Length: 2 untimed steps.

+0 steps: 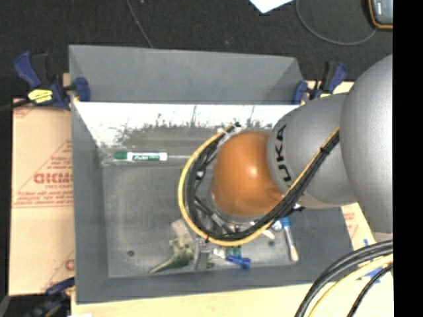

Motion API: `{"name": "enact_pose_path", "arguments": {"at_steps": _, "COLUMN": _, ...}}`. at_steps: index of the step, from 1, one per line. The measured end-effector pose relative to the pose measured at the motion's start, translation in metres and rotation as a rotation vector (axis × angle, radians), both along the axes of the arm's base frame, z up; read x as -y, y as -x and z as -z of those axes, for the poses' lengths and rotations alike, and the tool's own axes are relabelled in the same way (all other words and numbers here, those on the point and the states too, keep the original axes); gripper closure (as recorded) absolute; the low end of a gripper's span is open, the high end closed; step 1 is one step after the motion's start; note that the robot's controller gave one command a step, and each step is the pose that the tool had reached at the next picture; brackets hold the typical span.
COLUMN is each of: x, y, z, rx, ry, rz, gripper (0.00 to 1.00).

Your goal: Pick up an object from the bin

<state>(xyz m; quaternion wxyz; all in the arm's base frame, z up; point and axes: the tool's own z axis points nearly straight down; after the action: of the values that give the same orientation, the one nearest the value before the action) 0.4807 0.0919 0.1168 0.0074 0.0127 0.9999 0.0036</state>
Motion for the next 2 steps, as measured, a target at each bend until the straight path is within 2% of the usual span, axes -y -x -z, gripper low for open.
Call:
{"name": "enact_pose_path", "arguments": {"at_steps": 1, "x": -0.017, "y": -0.009, "z": 0.017, "rx": -0.001, "ry": 0.004, "rz": -0.129, "gripper": 0.00}}
{"name": "enact_pose_path", "arguments": {"at_steps": 2, "x": -0.003, "y": 0.003, "z": 0.044, "rx": 0.015, "ry": -0.005, "rz": 0.050, "gripper": 0.00}}
